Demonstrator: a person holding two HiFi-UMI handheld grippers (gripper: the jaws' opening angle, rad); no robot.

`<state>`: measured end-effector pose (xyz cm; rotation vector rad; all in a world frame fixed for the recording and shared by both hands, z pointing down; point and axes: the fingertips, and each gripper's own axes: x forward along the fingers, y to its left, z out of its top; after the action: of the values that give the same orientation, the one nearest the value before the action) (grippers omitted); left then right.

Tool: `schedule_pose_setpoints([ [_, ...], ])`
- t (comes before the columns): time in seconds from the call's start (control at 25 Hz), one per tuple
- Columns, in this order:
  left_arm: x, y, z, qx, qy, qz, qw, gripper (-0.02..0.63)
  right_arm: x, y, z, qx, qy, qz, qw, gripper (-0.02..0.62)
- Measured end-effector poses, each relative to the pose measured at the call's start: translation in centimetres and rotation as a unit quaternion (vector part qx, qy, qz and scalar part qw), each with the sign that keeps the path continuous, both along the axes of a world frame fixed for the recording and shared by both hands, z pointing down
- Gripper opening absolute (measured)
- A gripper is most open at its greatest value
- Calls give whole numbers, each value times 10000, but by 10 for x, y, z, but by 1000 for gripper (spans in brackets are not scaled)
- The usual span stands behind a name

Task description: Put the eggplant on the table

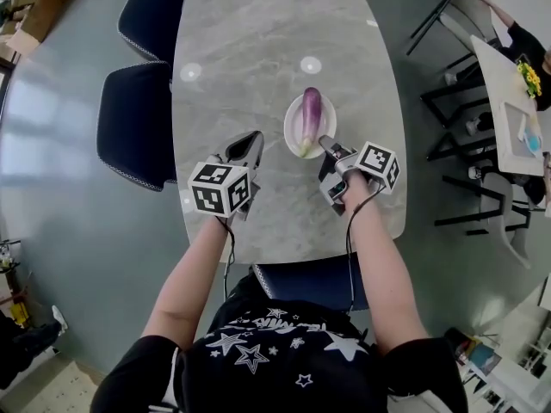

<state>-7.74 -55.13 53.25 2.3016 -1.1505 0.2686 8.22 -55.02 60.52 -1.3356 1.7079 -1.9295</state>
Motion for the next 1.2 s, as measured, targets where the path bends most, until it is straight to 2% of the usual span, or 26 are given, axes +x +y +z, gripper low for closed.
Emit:
schedule_pose_setpoints([
  [0.68,-12,-7,32,-323,18,-206,9993,8,-9,-6,39,-358,-68,-94,9993,21],
  [0.92,-11,-3,34,-364,2,-202,9991,8,-7,-5,43,-419,193,-151,9988,21],
  [1.08,-6,-3,32,-333,-60,-105,9994,8,-3,-4,47,-539,707,-404,9952,21],
  [1.2,-5,-1,31,-321,-70,-81,9994,8,-3,-3,50,-591,852,-449,9936,21],
])
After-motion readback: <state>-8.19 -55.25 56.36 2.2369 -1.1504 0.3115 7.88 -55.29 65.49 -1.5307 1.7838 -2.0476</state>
